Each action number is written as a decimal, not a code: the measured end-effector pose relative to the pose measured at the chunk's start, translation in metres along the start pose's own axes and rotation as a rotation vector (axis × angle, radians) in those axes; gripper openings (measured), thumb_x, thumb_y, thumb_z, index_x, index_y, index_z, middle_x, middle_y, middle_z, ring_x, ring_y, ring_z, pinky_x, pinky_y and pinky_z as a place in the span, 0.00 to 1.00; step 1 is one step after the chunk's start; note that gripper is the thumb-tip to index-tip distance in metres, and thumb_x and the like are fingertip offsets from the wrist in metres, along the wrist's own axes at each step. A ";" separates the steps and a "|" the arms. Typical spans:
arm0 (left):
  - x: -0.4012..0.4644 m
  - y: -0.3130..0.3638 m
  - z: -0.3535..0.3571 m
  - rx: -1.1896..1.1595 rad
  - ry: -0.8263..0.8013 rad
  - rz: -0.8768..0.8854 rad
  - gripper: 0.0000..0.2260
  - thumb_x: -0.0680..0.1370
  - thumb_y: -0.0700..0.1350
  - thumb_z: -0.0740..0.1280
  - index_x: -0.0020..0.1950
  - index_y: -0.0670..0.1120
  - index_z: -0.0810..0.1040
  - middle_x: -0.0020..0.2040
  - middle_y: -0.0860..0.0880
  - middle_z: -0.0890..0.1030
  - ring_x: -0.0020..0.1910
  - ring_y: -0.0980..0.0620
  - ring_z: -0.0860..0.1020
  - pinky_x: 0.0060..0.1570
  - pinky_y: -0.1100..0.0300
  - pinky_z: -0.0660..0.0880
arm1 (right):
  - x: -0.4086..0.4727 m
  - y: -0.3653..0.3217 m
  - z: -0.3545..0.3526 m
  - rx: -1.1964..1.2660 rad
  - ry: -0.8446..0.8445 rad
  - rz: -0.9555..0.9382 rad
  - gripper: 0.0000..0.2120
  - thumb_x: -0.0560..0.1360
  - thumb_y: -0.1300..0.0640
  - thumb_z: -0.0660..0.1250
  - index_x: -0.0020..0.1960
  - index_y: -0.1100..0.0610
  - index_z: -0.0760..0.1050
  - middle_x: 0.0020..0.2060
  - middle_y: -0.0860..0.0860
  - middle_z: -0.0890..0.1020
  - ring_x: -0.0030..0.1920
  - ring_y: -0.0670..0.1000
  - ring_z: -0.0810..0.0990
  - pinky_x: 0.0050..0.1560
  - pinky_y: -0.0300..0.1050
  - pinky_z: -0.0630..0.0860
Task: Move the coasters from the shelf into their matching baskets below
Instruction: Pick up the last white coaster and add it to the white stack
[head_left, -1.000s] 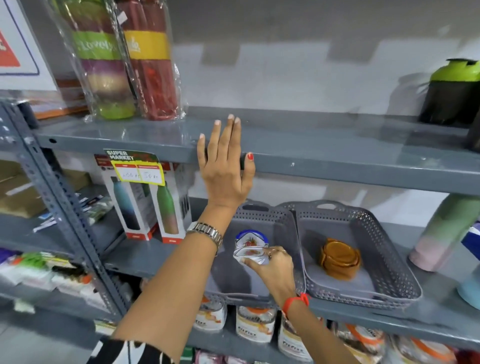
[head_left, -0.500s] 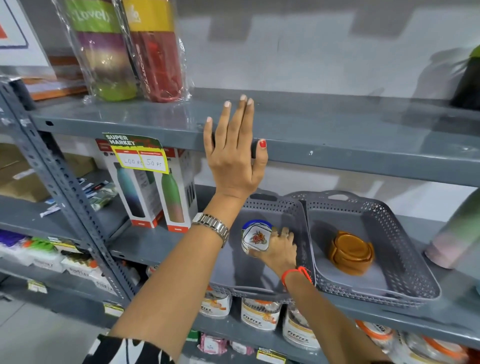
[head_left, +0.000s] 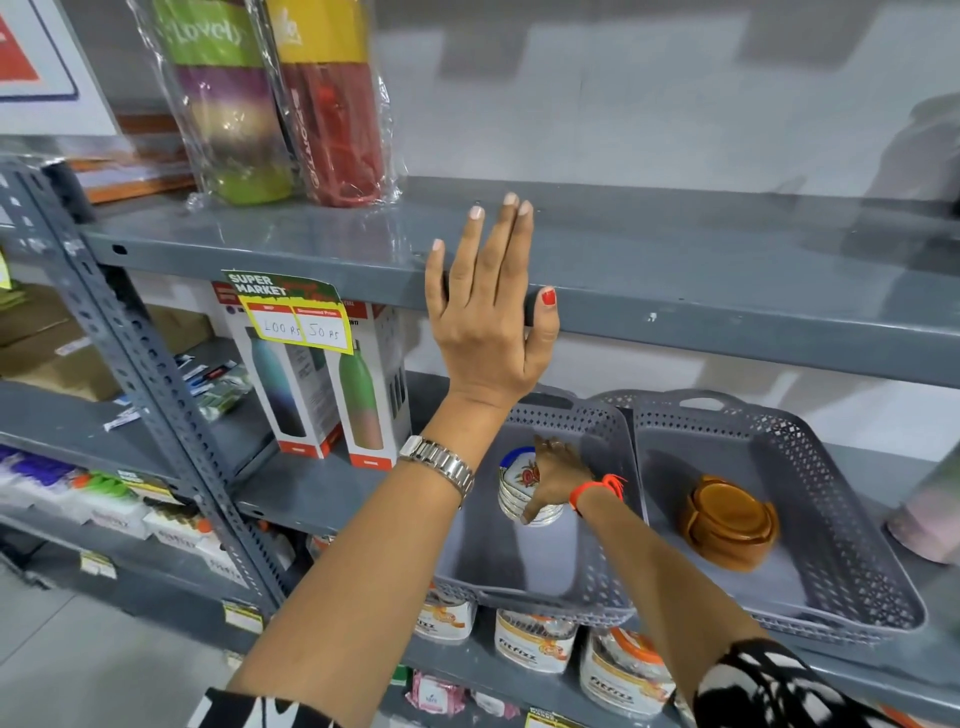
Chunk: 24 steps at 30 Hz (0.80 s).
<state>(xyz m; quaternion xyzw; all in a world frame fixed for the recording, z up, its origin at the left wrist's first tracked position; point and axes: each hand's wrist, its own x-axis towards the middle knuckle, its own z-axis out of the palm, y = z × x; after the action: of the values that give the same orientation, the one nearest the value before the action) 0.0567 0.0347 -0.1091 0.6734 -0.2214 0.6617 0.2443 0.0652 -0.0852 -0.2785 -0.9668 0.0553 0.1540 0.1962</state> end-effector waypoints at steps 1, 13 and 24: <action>0.000 0.000 0.000 0.002 0.004 0.001 0.25 0.82 0.53 0.46 0.68 0.40 0.71 0.67 0.44 0.75 0.69 0.46 0.69 0.71 0.48 0.57 | 0.001 0.000 -0.001 -0.028 0.038 -0.004 0.45 0.57 0.50 0.82 0.67 0.57 0.65 0.66 0.57 0.73 0.63 0.60 0.73 0.63 0.53 0.74; 0.000 -0.001 0.002 0.000 0.027 0.009 0.24 0.82 0.53 0.45 0.69 0.42 0.69 0.66 0.45 0.75 0.68 0.46 0.69 0.69 0.46 0.60 | -0.001 -0.007 0.008 -0.092 0.055 0.147 0.58 0.58 0.34 0.75 0.76 0.58 0.51 0.75 0.59 0.56 0.74 0.62 0.54 0.69 0.59 0.65; -0.001 -0.001 -0.001 -0.002 0.011 0.015 0.24 0.82 0.53 0.46 0.69 0.41 0.70 0.67 0.45 0.74 0.69 0.47 0.68 0.70 0.47 0.59 | -0.044 0.067 -0.039 0.040 0.729 0.417 0.32 0.75 0.45 0.65 0.72 0.57 0.59 0.71 0.61 0.65 0.71 0.64 0.61 0.71 0.67 0.58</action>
<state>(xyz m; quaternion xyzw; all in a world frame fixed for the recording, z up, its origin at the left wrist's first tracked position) 0.0565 0.0363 -0.1105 0.6678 -0.2261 0.6669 0.2411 0.0235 -0.1606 -0.2546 -0.9220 0.3188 -0.1628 0.1473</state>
